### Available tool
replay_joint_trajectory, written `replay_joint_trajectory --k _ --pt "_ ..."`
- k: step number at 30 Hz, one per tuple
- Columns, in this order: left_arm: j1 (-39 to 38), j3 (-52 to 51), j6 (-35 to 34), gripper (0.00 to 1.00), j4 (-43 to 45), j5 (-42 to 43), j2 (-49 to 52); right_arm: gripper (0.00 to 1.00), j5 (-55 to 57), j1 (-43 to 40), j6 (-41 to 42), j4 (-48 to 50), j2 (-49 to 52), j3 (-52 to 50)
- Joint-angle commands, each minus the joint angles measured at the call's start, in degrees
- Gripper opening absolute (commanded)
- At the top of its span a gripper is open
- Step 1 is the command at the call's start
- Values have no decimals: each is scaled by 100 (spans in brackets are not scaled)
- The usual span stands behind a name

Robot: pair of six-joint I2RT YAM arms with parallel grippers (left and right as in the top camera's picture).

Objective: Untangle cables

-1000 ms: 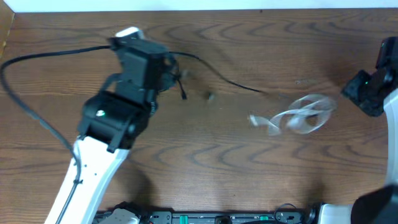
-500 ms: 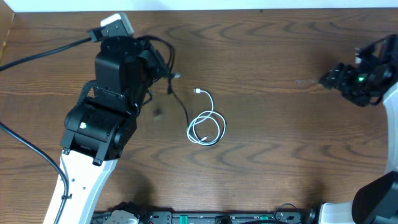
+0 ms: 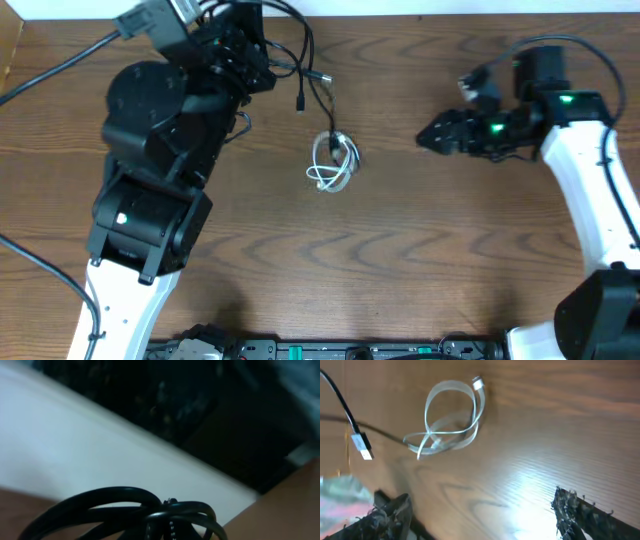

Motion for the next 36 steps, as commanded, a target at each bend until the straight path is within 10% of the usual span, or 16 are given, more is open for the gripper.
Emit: replay_joint_trajectory --k 1,36 --pt "17 50 -170 7 450 125 -190 87 -160 251 13 63 271 -48" --pt "17 50 -452 8 1032 -94 -391 84 -2041 2063 1591 2284 1381 -48"
